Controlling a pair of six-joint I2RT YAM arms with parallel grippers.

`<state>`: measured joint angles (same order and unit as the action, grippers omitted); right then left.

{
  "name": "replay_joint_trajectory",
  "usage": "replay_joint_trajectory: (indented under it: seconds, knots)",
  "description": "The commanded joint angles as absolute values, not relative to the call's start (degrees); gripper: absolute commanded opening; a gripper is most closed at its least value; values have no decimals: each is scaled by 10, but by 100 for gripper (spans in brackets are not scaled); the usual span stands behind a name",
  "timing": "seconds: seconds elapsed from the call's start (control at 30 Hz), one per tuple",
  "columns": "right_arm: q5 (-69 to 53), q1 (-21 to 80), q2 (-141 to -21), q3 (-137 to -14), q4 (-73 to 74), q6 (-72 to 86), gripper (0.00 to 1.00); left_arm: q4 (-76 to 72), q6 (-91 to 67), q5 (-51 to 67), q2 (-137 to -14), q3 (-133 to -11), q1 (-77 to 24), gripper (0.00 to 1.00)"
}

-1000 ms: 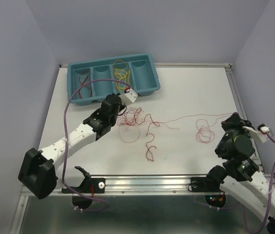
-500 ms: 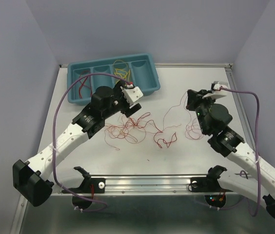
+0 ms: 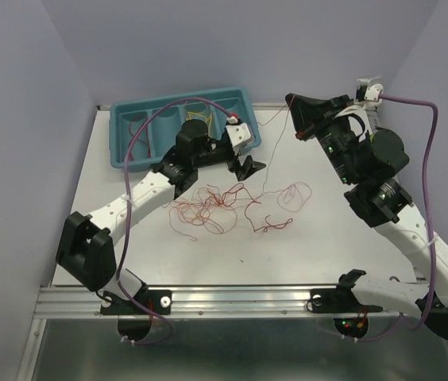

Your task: Untangle the cables

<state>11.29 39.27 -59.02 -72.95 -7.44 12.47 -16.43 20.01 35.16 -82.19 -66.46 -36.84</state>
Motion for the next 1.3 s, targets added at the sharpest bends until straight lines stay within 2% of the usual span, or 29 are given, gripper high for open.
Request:
replay_joint_trajectory:
  seconds: [0.0, 0.1, 0.43, 0.8, 0.83, 0.9, 0.93, 1.03, 1.07, 1.1, 1.13, 1.17, 1.2, 1.23, 1.27]
  knots:
    - [37, 391, -624, -807, -97, 130, 1, -262, 116, 480, -841, -706, -359, 99]
    - [36, 390, -649, -850, -97, 131, 1, -345, 71, 531, -845, -670, -347, 99]
    - [40, 390, -683, -879, -96, 124, 0, -432, -19, 656, -881, -649, -345, 99]
    - [16, 391, -679, -868, -96, 125, 0, -442, -41, 655, -899, -646, -336, 97]
    - [16, 391, -680, -868, -97, 126, 0, -438, -40, 650, -902, -649, -335, 90]
    - [15, 390, -682, -871, -97, 127, 1, -425, -30, 633, -907, -651, -336, 83]
    - [14, 390, -683, -874, -97, 128, 1, -422, -27, 627, -913, -651, -336, 68]
    - [10, 391, -683, -875, -97, 131, 0, -404, -20, 607, -922, -657, -335, 55]
    - [10, 391, -682, -875, -97, 132, 1, -396, -19, 598, -928, -666, -336, 42]
    - [11, 391, -682, -872, -98, 132, 0, -390, -18, 591, -932, -670, -335, 37]
    - [10, 391, -679, -870, -98, 134, 0, -374, -12, 574, -934, -674, -336, 26]
    - [15, 391, -676, -868, -100, 134, 1, -367, -10, 562, -936, -679, -336, 20]
    - [19, 391, -671, -862, -103, 134, 1, -362, -5, 551, -935, -679, -336, 6]
    - [30, 391, -669, -860, -104, 134, 0, -359, -3, 543, -933, -677, -336, 1]
    - [36, 391, -666, -856, -105, 134, 0, -357, -3, 536, -931, -675, -337, 0]
